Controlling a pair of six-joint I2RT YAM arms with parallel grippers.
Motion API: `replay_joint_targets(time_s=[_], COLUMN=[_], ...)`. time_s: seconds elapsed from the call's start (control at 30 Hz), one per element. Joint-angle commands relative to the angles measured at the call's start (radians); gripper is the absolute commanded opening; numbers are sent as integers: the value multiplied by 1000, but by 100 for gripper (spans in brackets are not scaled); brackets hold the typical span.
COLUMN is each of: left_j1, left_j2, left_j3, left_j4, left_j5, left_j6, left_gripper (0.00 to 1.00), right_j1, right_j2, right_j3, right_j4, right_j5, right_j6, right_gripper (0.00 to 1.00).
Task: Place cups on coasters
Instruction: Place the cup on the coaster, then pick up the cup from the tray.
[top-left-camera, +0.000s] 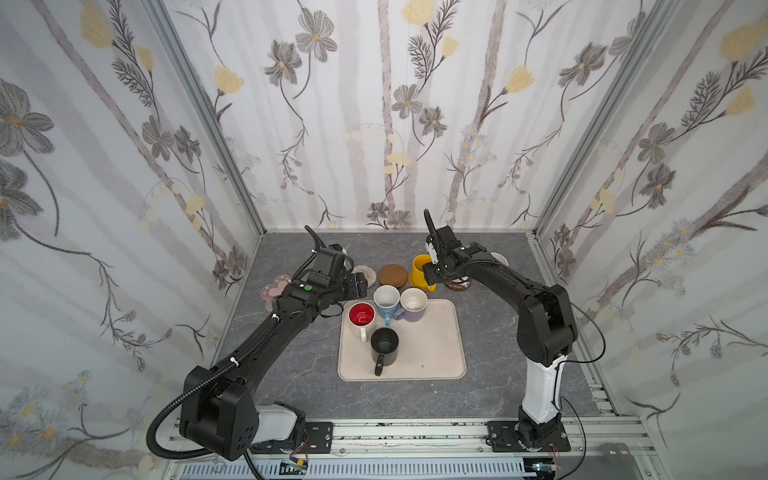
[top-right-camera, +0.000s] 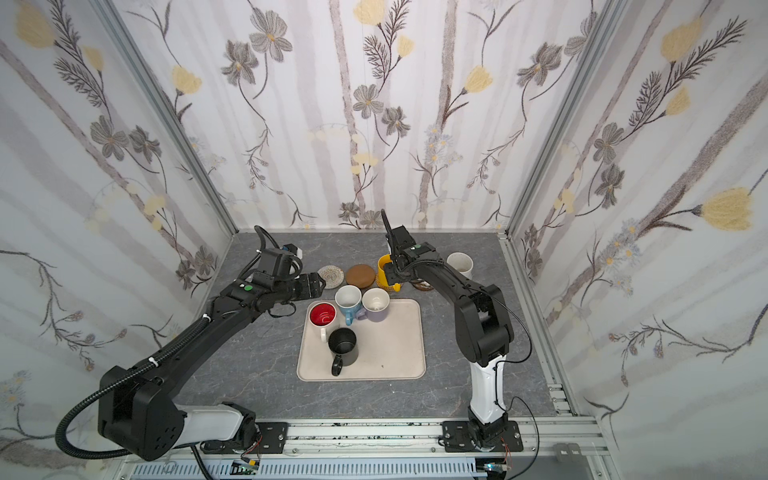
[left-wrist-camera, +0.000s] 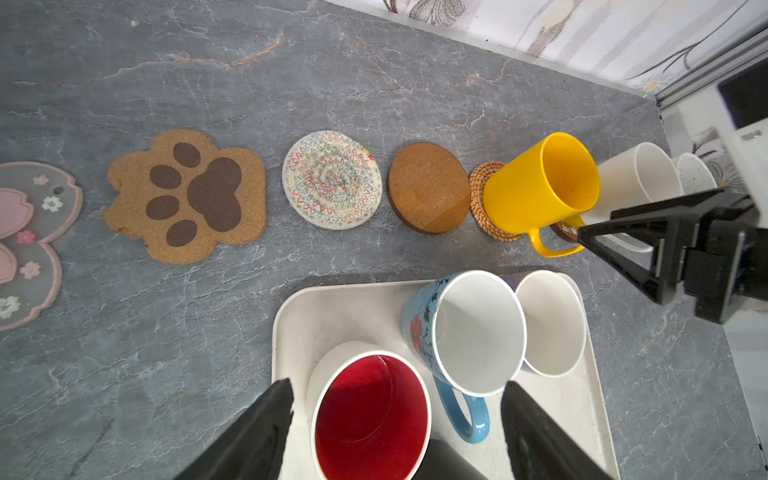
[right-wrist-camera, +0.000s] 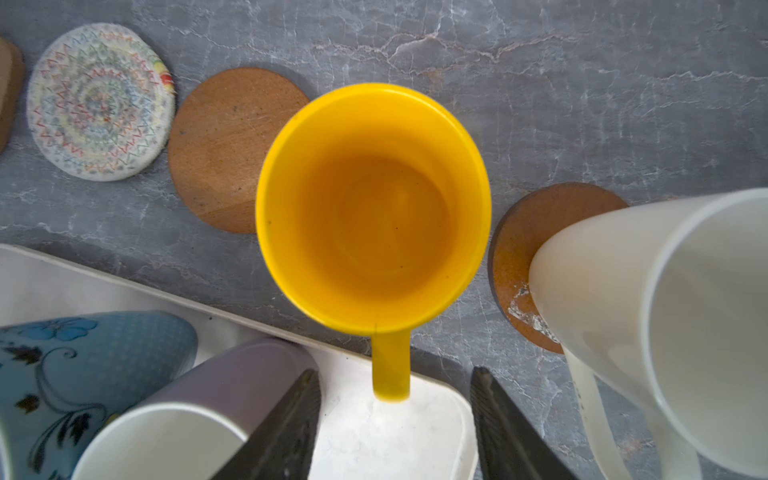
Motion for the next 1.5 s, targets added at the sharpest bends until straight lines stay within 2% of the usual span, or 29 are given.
replay_joint_targets(time_s=[0.0, 0.3, 0.57, 0.7, 0.8, 0.97, 1.3, 1.47], left_j1=[-1, -26, -105, -115, -125, -159, -170, -169], left_j2=[-37, -161, -240, -275, -291, -290, -220, -183], left_j3=[-38, -180, -278, -322, -355, -384, -417, -417], left_j4=[-30, -33, -32, -25, -13, 13, 105, 125], left_j5=[-15, -28, -66, -74, -72, -93, -68, -73], left_j6=[-30, -109, -168, -187, -200, -217, -217, -209], left_gripper=[80, 74, 74, 75, 74, 65, 65, 60], right_j1=[1, 6, 4, 4, 3, 4, 3, 1], right_j2=[-56, -255, -437, -505, -574, -633, -694, -700], right_j3=[-36, -250, -447, -517, -565, -631, -696, -706], right_j4=[58, 189, 309, 336, 351, 371, 371, 372], right_j5=[19, -9, -31, -30, -30, -40, -36, -39], right_j6=[19, 70, 124, 141, 152, 159, 163, 163], right_gripper=[62, 70, 94, 99, 100, 98, 96, 95])
